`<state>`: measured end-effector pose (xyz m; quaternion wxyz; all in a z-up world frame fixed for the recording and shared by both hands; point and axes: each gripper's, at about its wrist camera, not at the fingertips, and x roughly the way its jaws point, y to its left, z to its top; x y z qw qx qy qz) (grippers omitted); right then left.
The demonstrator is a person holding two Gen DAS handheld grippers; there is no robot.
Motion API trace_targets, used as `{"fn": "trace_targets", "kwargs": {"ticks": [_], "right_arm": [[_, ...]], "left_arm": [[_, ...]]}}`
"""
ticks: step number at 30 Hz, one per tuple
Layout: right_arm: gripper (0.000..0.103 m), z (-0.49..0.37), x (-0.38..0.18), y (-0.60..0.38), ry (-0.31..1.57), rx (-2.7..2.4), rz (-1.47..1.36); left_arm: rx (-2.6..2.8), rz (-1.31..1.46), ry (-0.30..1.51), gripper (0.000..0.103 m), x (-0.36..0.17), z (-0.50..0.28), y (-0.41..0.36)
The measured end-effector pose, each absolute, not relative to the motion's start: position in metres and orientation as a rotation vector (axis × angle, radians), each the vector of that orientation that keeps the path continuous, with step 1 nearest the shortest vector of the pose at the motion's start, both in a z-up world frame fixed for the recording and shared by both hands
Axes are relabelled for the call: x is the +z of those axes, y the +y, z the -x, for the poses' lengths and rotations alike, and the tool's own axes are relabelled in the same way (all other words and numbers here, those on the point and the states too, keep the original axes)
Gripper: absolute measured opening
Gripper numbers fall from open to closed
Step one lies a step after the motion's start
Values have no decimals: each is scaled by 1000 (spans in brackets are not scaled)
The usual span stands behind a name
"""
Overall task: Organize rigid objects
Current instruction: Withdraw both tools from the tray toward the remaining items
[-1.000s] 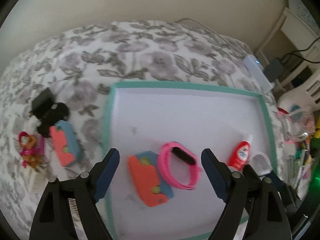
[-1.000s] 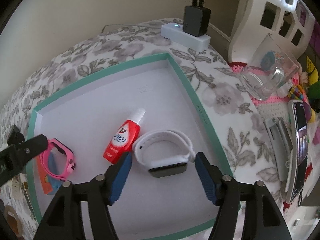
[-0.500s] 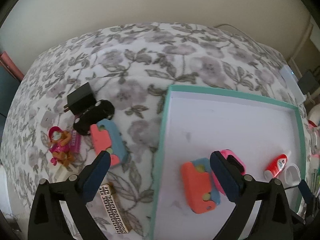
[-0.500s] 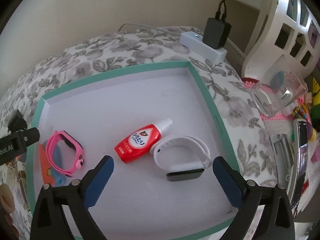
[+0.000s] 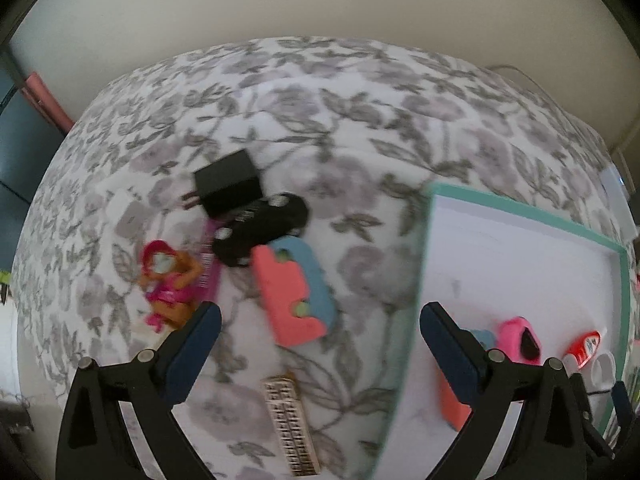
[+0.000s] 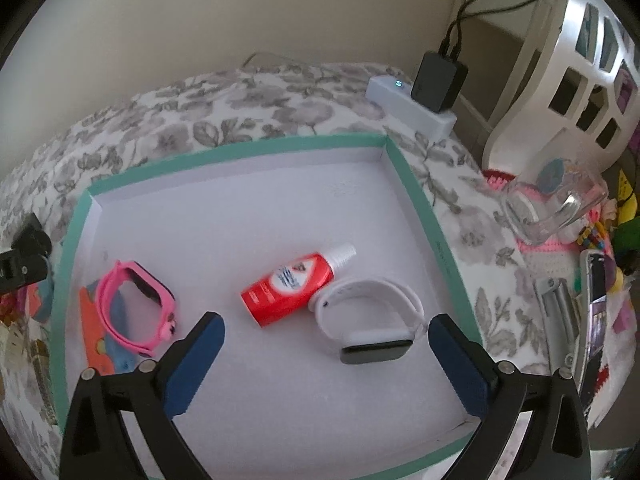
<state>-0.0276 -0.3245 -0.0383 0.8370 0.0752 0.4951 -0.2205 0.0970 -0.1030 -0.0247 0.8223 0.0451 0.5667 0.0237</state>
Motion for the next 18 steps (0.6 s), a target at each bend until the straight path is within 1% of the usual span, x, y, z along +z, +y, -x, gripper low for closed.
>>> {"fn": "trace_targets", "kwargs": {"ticks": [9,18], "right_arm": [[103,14,-9,-283,968,-399,-107],[103,-6,-8,-215,968,-219,-116]], "left_arm": [[132,-45,1171,100,5,-108,-49],[199,3,1148,100,29,-114,18]]}}
